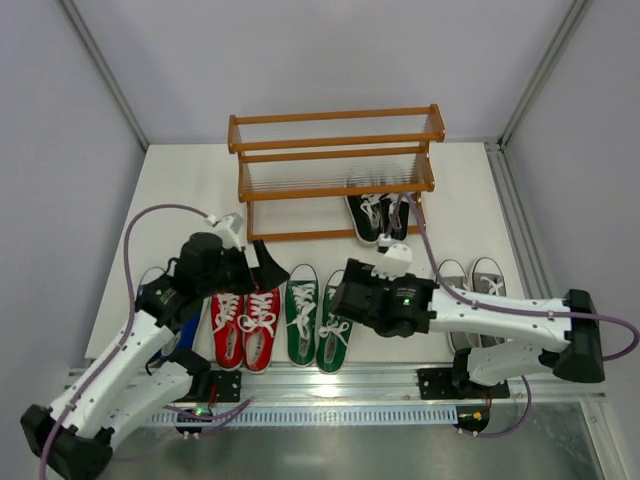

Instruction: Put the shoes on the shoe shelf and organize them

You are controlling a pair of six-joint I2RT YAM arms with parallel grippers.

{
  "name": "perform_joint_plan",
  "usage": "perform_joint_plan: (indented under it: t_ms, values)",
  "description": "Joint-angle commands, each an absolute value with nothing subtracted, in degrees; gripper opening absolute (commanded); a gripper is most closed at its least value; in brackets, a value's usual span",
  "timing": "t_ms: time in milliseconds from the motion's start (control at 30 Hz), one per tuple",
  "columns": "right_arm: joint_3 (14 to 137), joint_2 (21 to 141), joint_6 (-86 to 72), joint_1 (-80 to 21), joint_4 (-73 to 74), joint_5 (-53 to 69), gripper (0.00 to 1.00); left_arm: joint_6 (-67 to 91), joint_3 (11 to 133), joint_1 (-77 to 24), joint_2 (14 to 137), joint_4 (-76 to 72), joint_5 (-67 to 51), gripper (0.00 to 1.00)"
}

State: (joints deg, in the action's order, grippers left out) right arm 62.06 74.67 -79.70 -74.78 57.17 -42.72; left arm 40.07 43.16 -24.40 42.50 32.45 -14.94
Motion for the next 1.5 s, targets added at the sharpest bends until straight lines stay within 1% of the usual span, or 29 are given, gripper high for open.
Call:
perform_joint_plan:
  t_ms: [0, 33, 67, 133, 167, 200, 267, 333, 433, 600, 733, 900, 1133, 1233, 1267, 1333, 1367, 1433, 1467]
  values:
    - [62.49, 65.86, -89.11, -73.31, 68.54, -55.45, 1.00, 39.63, 45.88, -39.92, 45.87, 32.09, -2.75, 1.00]
    - [62.14, 64.61, -90.25, -73.04, 70.21, -56.15, 1.00, 41.03, 46.40, -43.12, 47.27, 32.17, -0.55, 1.00]
    - [62.14, 63.64, -92.44, -72.78, 75.53, -57.99, 1.00, 41.91, 47.54, -48.37, 50.85, 32.69, 5.74, 1.00]
    - [62.31, 60.65, -100.95, -72.51, 82.23, -59.67, 1.00, 44.02, 48.69, -52.71, 54.82, 33.83, 10.00, 1.00]
    - [62.14, 59.69, -103.60, -72.51, 88.18, -61.24, 1.00, 44.73, 49.04, -56.30, 57.89, 34.01, 11.76, 1.00]
    - [61.88, 58.20, -103.19, -72.34, 87.98, -61.61, 1.00, 45.00, 49.83, -57.73, 59.57, 34.10, 15.08, 1.00]
    - [59.60, 53.11, -103.27, -71.63, 88.07, -61.61, 1.00, 46.22, 50.36, -60.80, 62.13, 34.19, 17.22, 1.00]
    - [57.06, 48.81, -103.88, -71.54, 88.07, -61.79, 1.00, 47.45, 51.41, -62.31, 65.55, 34.19, 20.12, 0.99]
    - [55.11, 46.94, -102.40, -71.46, 87.19, -61.26, 1.00, 49.65, 52.82, -64.24, 69.86, 34.80, 22.93, 0.99]
    - [54.67, 49.04, -101.87, -71.45, 86.93, -60.82, 1.00, 54.39, 52.47, -66.71, 74.17, 31.56, 23.82, 0.97]
    - [54.32, 50.27, -100.90, -71.46, 85.70, -61.00, 1.00, 56.07, 53.61, -69.17, 76.90, 29.89, 25.22, 0.97]
    - [53.62, 49.57, -100.11, -71.37, 84.55, -61.17, 1.00, 58.44, 56.24, -70.14, 81.91, 32.69, 28.20, 0.97]
    - [52.12, 47.73, -100.55, -71.46, 84.90, -61.08, 1.00, 59.59, 54.94, -70.14, 86.13, 33.13, 28.83, 0.96]
    - [51.59, 47.02, -100.63, -71.46, 84.90, -60.91, 1.00, 59.77, 53.53, -70.14, 87.10, 32.43, 29.09, 0.89]
    - [51.50, 46.76, -100.63, -71.37, 84.99, -60.91, 1.00, 59.68, 53.09, -70.14, 87.19, 31.91, 29.09, 0.78]
    - [51.42, 46.50, -100.72, -71.46, 84.99, -61.08, 1.00, 59.59, 52.30, -70.14, 87.80, 30.42, 28.39, 0.64]
    - [51.42, 46.41, -100.64, -71.46, 85.08, -61.08, 1.00, 59.50, 51.60, -70.14, 87.98, 29.98, 28.13, 0.51]
    - [51.50, 46.32, -100.72, -71.46, 84.99, -61.17, 1.00, 59.59, 50.81, -70.14, 88.07, 28.40, 27.43, 0.39]
    - [51.50, 46.41, -100.72, -71.46, 85.16, -61.17, 1.00, 59.59, 49.93, -70.14, 87.98, 27.95, 27.51, 0.29]
